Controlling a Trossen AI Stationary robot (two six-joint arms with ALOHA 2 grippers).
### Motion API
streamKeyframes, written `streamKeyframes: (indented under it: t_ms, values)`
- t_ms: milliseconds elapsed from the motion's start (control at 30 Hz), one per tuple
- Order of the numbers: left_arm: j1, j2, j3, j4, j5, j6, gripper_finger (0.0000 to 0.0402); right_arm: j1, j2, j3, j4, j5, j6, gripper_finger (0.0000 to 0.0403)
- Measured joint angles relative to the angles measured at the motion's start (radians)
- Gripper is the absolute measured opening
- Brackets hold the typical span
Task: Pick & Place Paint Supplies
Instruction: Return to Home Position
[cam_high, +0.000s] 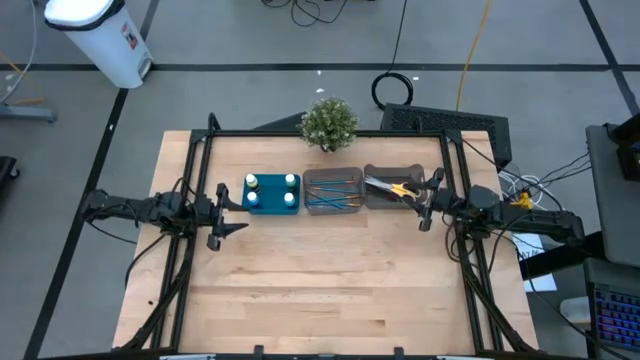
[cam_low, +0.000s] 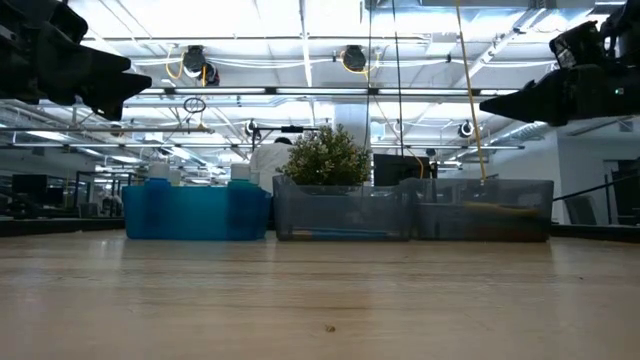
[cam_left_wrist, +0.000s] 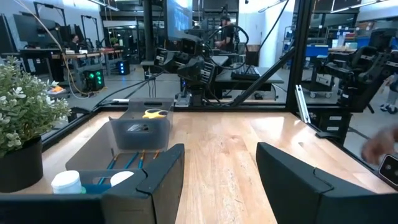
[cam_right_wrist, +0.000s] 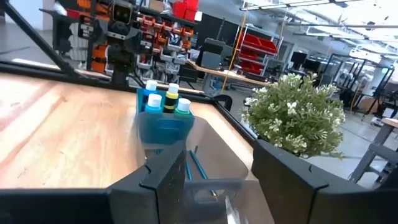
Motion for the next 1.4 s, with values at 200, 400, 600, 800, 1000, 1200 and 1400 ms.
streamKeyframes:
  t_ms: [200, 400, 600, 800, 1000, 1200, 1400]
  values:
    - [0.0, 0.0, 0.0, 0.008, 0.0, 0.0, 0.0209, 0.0, 0.003, 0.0, 0.0, 0.001, -0.018, 0.0183]
    - [0.0, 0.0, 0.0, 0.014, -0.001, 0.0, 0.0209, 0.0, 0.003, -0.001, 0.0, 0.001, -0.019, 0.0183]
    - [0.0, 0.0, 0.0, 0.015, -0.001, 0.0, 0.0209, 0.0, 0.003, -0.001, 0.001, 0.001, -0.018, 0.0183]
    - [0.0, 0.0, 0.0, 0.016, -0.001, 0.0, 0.0209, 0.0, 0.003, -0.001, 0.001, 0.002, -0.017, 0.0183]
    - [0.0, 0.0, 0.0, 0.016, -0.001, 0.0, 0.0209, 0.0, 0.003, -0.001, 0.001, 0.002, -0.017, 0.0183]
    - [0.0, 0.0, 0.0, 0.016, -0.001, 0.0, 0.0209, 0.0, 0.003, -0.001, 0.001, 0.002, -0.017, 0.0183]
    - [0.0, 0.0, 0.0, 0.016, -0.001, 0.0, 0.0209, 0.0, 0.003, -0.001, 0.001, 0.002, -0.017, 0.0183]
